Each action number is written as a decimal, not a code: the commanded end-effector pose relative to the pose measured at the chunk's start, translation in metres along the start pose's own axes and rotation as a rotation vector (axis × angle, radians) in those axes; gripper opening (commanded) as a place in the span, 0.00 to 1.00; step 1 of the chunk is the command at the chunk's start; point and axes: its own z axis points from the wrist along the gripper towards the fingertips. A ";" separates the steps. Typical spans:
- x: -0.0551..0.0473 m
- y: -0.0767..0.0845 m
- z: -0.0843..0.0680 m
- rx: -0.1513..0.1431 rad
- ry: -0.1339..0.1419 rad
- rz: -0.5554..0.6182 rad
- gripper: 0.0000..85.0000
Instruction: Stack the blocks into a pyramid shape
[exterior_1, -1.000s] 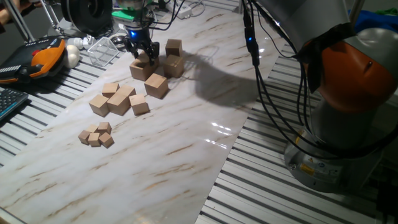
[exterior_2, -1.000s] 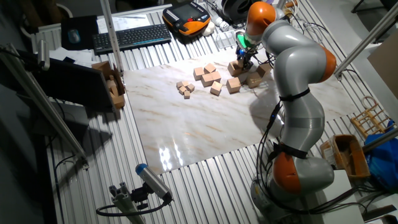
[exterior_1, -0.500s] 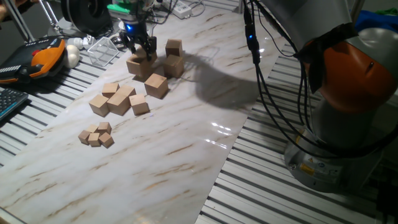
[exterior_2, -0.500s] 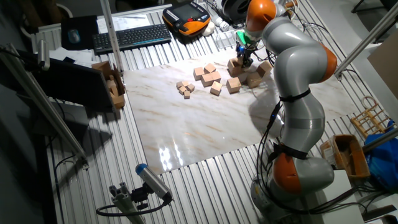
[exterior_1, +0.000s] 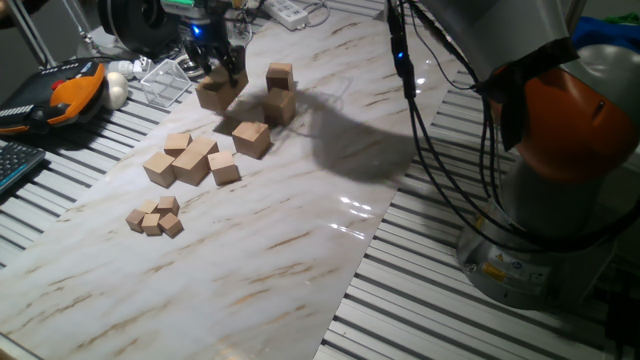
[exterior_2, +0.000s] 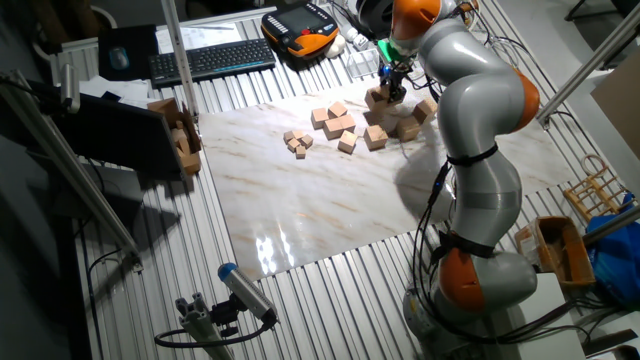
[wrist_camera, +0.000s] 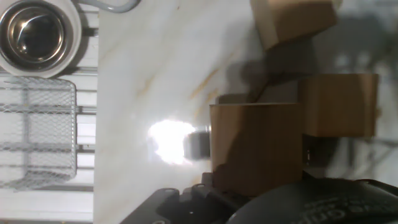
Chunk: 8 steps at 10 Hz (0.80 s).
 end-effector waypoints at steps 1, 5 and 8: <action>0.000 -0.006 -0.010 0.001 0.001 0.000 0.00; 0.000 -0.028 -0.017 0.006 0.038 0.018 0.00; 0.004 -0.038 -0.016 0.004 0.038 0.024 0.00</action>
